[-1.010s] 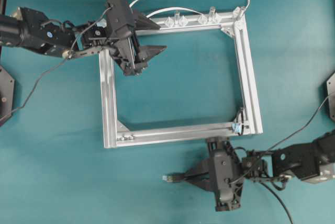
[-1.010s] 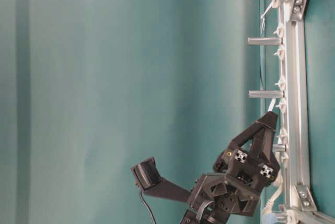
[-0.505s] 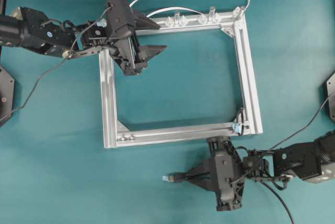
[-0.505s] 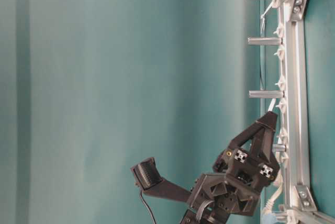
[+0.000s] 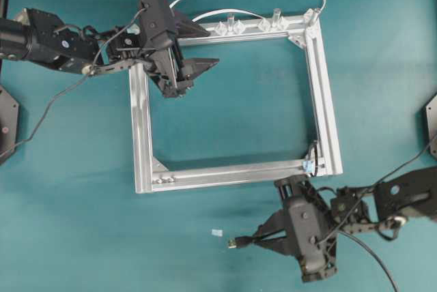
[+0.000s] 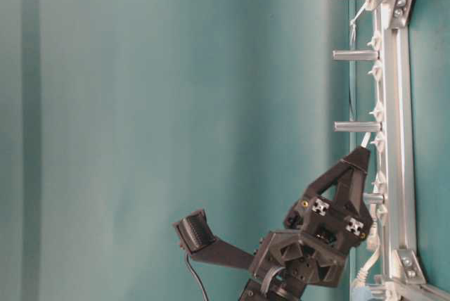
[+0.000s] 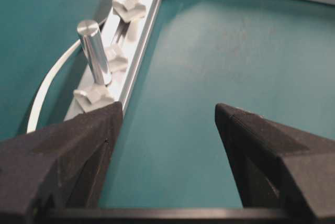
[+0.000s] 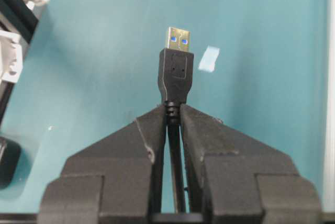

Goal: Insert the wire through the string loop located on the right side.
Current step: 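Lift the cable and swing the right gripper outward to the right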

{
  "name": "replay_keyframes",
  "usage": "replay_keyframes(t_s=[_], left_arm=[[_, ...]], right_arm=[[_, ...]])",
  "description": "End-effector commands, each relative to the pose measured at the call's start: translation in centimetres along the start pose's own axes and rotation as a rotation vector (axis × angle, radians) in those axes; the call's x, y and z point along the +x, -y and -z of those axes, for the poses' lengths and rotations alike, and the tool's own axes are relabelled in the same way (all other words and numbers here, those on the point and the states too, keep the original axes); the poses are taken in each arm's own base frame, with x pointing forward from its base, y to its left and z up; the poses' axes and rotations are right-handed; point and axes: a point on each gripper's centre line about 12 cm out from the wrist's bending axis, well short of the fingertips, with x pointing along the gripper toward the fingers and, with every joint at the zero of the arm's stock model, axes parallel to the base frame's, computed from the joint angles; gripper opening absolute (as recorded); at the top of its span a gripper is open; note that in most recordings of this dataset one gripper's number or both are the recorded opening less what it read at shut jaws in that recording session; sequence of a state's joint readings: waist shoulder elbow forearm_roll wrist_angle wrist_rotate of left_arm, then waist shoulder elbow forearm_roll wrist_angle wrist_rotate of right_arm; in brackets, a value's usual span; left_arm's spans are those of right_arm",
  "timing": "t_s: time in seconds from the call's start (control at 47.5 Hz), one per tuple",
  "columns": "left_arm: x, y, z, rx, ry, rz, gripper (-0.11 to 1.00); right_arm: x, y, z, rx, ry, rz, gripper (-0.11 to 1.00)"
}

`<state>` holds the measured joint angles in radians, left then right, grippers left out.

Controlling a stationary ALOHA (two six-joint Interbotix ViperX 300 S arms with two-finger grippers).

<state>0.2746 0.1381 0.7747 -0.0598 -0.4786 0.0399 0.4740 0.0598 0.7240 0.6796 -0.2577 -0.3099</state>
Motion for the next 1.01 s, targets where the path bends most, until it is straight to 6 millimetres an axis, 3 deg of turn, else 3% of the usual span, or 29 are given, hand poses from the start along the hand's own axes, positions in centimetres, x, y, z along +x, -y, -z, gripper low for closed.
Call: replay_keyframes(t_s=[0.0, 0.589, 0.989], left_arm=[[-0.2, 0.2, -2.0, 0.005, 0.055, 0.006, 0.80], [-1.7, 0.5, -1.9, 0.009, 0.023, 0.016, 0.80], [-2.0, 0.5, -1.8, 0.007, 0.015, 0.017, 0.80]], right_arm=[[-1.4, 0.1, -2.2, 0.009, 0.044, -0.016, 0.12], [-2.1, 0.3, 0.5, 0.008, -0.089, -0.040, 0.12], [-6.0, 0.6, 2.5, 0.020, -0.113, -0.065, 0.12]])
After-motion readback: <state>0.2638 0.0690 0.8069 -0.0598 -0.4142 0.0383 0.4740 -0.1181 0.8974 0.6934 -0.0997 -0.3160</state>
